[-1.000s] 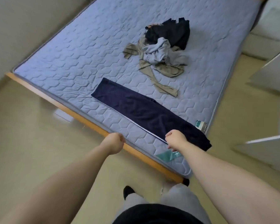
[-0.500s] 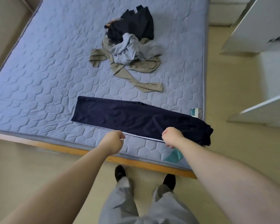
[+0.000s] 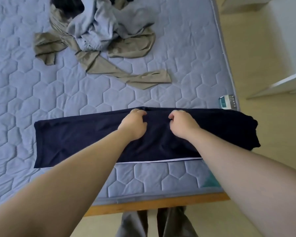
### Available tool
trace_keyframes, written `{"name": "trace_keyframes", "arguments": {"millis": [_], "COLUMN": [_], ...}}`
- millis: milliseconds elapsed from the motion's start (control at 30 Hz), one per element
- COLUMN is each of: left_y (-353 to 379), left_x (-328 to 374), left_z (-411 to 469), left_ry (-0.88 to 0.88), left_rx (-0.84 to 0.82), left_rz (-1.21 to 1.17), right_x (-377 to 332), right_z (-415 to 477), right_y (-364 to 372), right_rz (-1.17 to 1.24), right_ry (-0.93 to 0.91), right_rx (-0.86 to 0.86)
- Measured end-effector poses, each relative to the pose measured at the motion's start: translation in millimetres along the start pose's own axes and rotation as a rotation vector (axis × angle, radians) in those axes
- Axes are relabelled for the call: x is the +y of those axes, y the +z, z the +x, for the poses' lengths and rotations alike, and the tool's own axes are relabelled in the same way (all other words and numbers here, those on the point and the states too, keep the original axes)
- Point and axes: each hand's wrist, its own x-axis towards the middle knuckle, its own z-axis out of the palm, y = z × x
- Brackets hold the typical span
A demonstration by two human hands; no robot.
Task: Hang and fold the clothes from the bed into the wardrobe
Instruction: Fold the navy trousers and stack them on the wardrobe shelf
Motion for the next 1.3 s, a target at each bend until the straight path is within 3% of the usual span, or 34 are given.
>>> {"name": "trace_keyframes", "arguments": {"millis": [300, 567, 733, 967, 1200, 1300], "left_y": [38.3, 24.2, 9.0, 4.3, 3.0, 6.0], "left_x": [-37.1, -39.5, -40.6, -40.9, -31.3, -33.8], "left_z": [37.8, 37.8, 53.7, 72.9, 80.8, 83.8], "left_ry": [0.008, -0.038, 0.045, -0.017, -0.146, -0.121], "left_rx": [0.096, 0.097, 0.022, 0.209, 0.025, 0.086], "left_rz": [0.153, 0.114, 0.268, 0.178, 0.008, 0.099], "right_x": [0.8, -6.5, -13.1, -15.0, -8.8, -5.4], "right_z": [66.8, 63.6, 73.9, 85.8, 95.1, 97.8], "right_y": [30.2, 26.4, 22.5, 17.9, 32.4, 37.1], "right_rz": [-0.147, -0.219, -0.178, -0.147, -0.183, -0.203], "right_ry": [-0.269, -0.221, -0.173, -0.174, -0.224, -0.271], "right_rx": [0.068, -0.1, -0.135, 0.031, 0.091, 0.126]}}
